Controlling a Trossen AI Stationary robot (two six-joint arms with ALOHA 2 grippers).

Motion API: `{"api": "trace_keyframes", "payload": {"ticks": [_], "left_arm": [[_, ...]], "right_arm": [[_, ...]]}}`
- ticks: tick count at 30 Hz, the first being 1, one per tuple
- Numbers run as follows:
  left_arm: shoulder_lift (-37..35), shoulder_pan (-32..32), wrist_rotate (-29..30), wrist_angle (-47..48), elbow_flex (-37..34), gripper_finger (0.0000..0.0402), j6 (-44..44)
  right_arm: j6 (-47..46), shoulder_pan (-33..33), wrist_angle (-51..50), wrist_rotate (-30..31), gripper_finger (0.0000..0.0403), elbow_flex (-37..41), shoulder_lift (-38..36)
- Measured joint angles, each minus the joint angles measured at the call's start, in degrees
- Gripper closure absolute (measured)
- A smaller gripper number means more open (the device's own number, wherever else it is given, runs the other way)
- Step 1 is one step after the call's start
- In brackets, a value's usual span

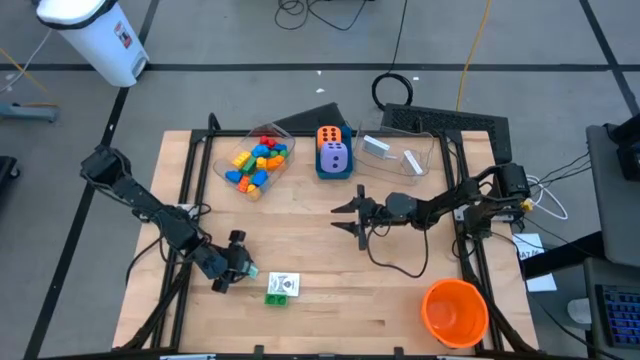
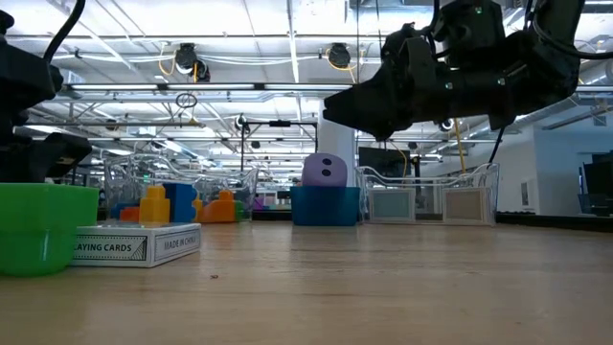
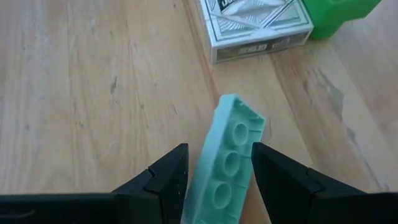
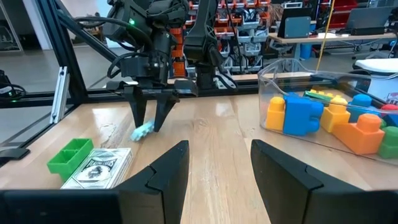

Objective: Pick & Place Toys
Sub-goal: Put the light blue game piece into the left transparent bin

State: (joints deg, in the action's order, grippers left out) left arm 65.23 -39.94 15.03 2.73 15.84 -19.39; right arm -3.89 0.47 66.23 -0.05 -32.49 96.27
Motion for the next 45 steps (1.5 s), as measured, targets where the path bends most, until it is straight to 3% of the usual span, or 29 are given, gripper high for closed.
{"api": "trace_keyframes", "payload": {"ticks": [19,23,32,40,45], "left_arm": [[0.0,0.0,0.0,1.4,0.0,0.022,-6.5],[0.0,0.0,0.1,0.5,0.0,0.0255,-5.7],[-0.1,0.1,-1.0,0.1,0.2,0.0382,-4.7],[0.0,0.2,-1.5,-1.0,0.1,0.0367,-3.9],[-0.4,0.2,-1.4,-1.1,1.3,0.0388,-0.4]], "right_arm": [[-1.5,0.0,-1.4,0.0,0.0238,0.0,0.0],[-1.4,0.0,-1.4,0.0,0.0238,0.0,0.0],[-1.4,0.0,-1.9,0.0,0.0238,0.0,0.0],[-1.4,0.0,-1.9,0.0,0.0238,0.0,0.0],[-1.4,0.0,-1.9,0.0,0.0238,0.0,0.0]]}}
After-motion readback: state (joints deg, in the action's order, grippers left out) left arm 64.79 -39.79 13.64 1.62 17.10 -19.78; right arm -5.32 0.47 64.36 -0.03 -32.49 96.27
